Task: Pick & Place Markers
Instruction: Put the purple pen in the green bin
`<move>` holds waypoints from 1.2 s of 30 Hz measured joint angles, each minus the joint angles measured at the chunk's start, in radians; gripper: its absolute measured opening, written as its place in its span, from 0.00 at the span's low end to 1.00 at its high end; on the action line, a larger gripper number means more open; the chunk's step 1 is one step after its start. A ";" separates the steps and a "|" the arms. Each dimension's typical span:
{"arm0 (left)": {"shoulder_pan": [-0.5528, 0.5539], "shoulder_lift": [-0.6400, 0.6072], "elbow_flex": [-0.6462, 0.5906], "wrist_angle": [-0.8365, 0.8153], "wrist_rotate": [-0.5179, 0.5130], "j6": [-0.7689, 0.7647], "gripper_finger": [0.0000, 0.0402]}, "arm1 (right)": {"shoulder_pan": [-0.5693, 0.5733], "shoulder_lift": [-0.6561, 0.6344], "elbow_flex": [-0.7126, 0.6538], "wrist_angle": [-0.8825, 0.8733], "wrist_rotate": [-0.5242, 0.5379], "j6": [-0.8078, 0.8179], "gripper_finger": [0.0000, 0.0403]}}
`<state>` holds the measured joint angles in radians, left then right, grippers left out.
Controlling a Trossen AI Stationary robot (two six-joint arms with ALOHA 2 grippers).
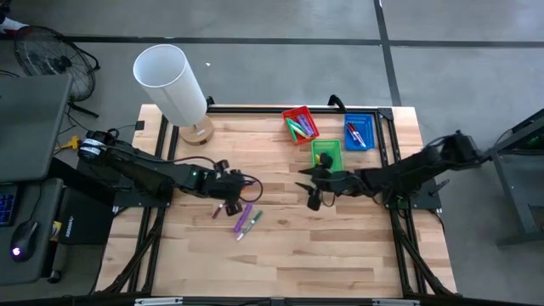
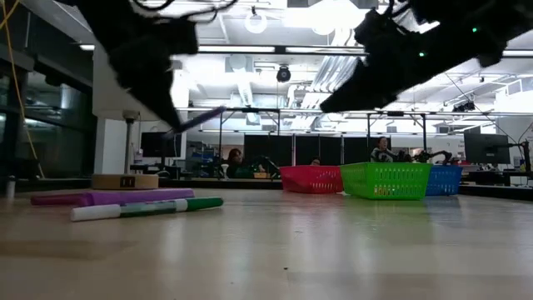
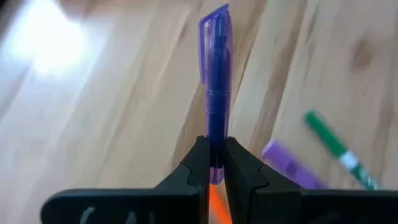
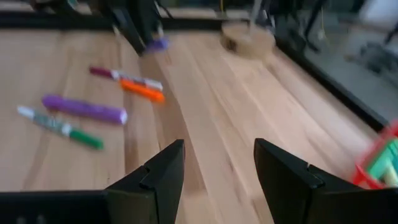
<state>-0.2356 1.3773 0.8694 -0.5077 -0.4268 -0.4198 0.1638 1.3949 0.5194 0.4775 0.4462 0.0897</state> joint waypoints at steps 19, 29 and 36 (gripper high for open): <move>0.000 0.013 0.002 0.387 -0.076 0.269 0.06 | -0.023 0.262 0.000 0.580 -0.142 -0.173 0.45; 0.000 0.047 0.002 0.415 -0.063 0.285 0.05 | -0.071 0.291 0.072 0.605 -0.347 -0.179 0.45; 0.000 0.048 0.002 0.413 -0.062 0.285 0.05 | -0.073 0.383 0.171 0.603 -0.394 -0.197 0.45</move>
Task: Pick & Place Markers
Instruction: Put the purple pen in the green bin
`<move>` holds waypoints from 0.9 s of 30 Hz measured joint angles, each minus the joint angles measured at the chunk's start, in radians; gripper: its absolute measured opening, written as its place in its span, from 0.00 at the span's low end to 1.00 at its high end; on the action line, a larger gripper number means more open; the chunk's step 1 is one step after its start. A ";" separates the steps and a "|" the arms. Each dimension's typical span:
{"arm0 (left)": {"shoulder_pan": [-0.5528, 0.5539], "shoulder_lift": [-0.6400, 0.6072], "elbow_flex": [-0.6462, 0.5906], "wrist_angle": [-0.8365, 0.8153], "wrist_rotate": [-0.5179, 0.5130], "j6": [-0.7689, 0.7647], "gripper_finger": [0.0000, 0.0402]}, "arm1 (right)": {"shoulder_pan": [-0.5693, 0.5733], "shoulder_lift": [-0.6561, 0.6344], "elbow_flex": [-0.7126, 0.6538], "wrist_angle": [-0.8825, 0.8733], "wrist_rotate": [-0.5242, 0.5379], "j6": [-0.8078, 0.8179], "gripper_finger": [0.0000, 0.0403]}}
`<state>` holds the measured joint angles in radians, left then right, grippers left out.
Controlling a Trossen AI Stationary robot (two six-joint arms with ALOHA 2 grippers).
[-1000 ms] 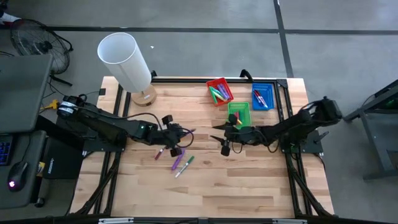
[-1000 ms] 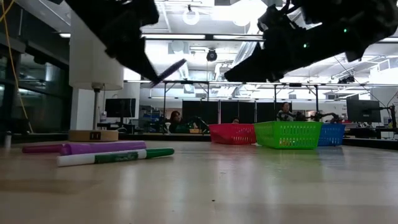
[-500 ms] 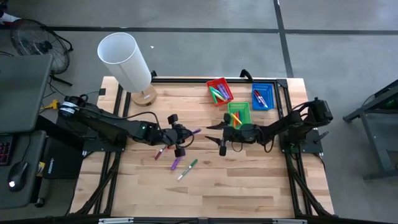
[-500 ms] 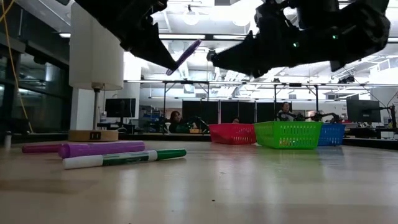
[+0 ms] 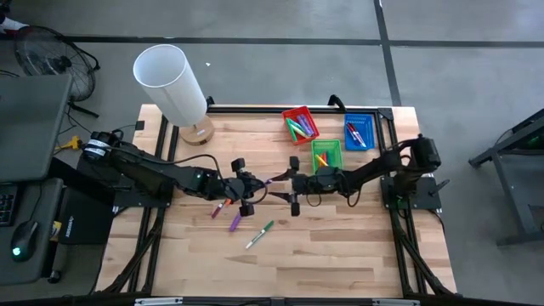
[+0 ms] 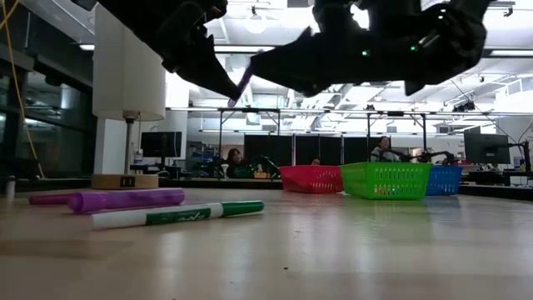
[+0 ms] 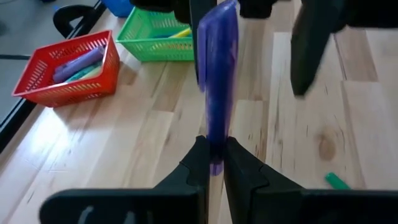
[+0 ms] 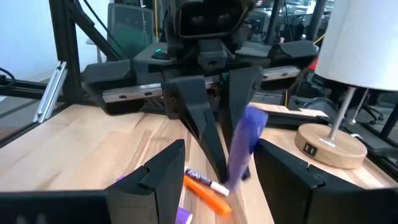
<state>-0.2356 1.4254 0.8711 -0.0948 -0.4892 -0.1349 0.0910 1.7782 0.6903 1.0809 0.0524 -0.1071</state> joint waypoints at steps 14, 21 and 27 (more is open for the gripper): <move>0.000 0.000 0.000 0.001 0.007 0.000 0.00 | -0.027 0.036 0.059 -0.074 0.000 0.010 0.45; 0.000 0.000 0.000 -0.015 0.007 0.000 0.00 | -0.044 0.036 0.059 -0.161 0.002 0.041 0.45; 0.000 0.000 0.000 -0.049 0.007 0.000 0.00 | -0.046 0.017 0.059 -0.259 0.001 0.085 0.45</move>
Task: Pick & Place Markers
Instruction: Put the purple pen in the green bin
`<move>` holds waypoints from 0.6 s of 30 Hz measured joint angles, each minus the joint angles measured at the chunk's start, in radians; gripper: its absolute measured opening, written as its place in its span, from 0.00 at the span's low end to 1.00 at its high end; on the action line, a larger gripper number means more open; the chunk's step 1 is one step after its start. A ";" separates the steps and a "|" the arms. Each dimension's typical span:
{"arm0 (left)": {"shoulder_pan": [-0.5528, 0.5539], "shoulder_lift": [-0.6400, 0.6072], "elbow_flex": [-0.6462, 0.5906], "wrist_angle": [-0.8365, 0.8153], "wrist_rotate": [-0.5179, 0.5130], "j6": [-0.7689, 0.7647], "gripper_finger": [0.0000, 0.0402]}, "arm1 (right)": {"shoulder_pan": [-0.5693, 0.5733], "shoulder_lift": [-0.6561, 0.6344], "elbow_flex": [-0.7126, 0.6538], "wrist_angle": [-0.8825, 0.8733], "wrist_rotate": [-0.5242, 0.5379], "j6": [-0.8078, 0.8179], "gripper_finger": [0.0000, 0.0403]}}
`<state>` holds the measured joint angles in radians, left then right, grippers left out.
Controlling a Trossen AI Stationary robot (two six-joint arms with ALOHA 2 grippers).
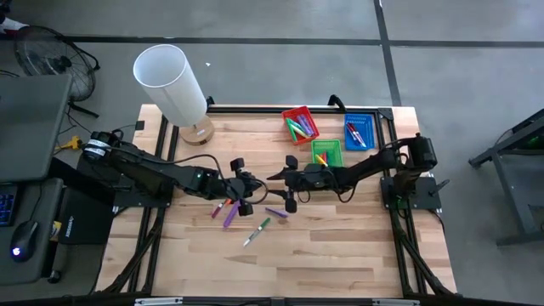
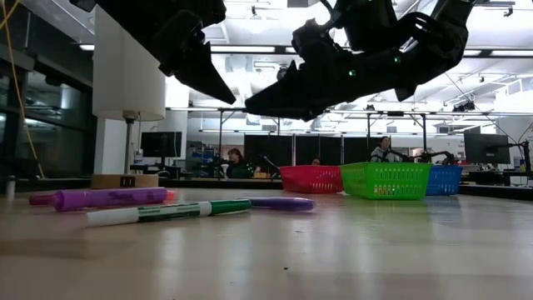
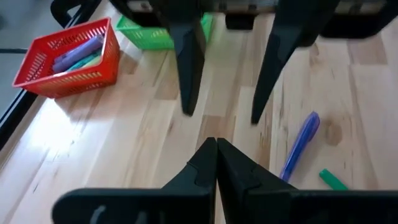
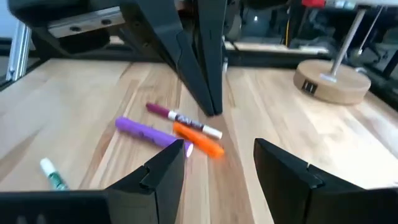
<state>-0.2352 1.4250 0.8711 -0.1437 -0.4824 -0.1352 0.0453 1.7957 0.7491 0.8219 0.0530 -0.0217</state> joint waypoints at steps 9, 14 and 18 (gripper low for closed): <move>0.000 -0.011 0.000 -0.187 -0.069 -0.078 0.00 | 0.010 -0.048 0.250 -0.685 0.000 0.055 0.45; -0.001 -0.011 -0.020 -0.224 -0.084 -0.113 0.00 | 0.024 -0.038 0.455 -1.061 0.017 0.060 0.45; -0.001 -0.041 -0.069 -0.230 -0.086 -0.141 0.00 | 0.034 -0.037 0.571 -1.235 0.007 0.071 0.45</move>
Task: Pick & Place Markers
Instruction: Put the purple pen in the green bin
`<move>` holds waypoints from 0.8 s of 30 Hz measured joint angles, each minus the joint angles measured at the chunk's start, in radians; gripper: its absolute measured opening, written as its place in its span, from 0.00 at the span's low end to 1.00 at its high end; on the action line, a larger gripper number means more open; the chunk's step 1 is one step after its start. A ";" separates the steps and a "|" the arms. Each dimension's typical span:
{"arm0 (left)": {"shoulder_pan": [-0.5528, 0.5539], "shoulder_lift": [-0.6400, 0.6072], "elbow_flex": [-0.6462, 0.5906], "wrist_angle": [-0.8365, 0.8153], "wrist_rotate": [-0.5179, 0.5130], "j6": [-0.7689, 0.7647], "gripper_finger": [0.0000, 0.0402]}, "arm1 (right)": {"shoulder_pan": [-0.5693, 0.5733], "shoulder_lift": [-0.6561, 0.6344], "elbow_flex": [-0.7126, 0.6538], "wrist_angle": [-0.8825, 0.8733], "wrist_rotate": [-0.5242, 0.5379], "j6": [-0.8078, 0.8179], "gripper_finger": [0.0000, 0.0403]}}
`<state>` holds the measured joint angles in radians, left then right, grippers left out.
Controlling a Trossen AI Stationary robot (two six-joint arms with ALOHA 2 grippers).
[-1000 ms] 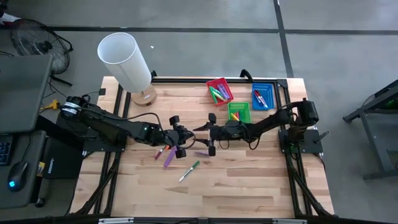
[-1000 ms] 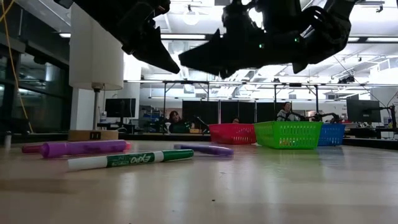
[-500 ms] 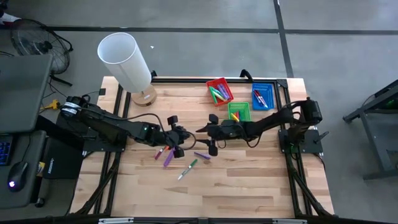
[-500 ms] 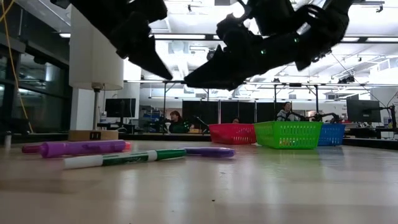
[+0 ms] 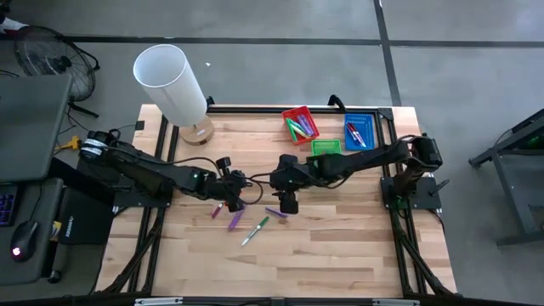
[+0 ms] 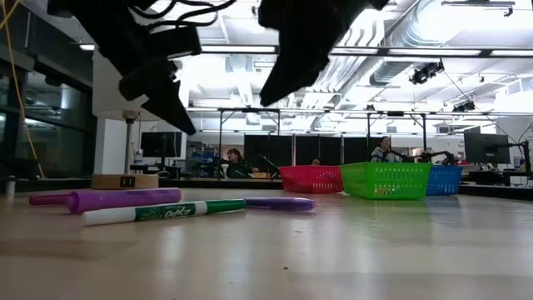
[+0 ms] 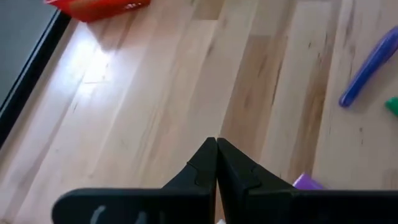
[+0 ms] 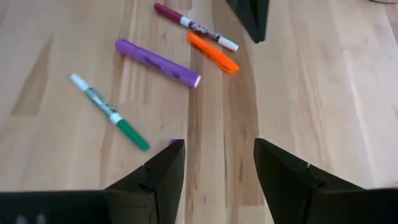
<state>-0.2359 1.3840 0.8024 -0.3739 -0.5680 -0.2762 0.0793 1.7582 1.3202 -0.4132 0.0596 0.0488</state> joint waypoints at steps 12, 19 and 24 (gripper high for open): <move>0.000 -0.229 -0.181 0.090 -0.049 -0.050 0.00 | 0.030 0.063 0.075 -0.148 -0.067 0.140 0.45; 0.000 -0.311 -0.233 0.128 -0.052 -0.035 0.00 | 0.034 0.189 0.129 -0.178 -0.135 0.160 0.45; 0.000 -0.338 -0.266 0.133 -0.055 -0.035 0.00 | 0.036 0.294 0.266 -0.302 -0.119 0.154 0.45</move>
<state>-0.2363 1.0460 0.5360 -0.2409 -0.6231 -0.3112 0.1154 2.0524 1.5859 -0.7151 -0.0597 0.2026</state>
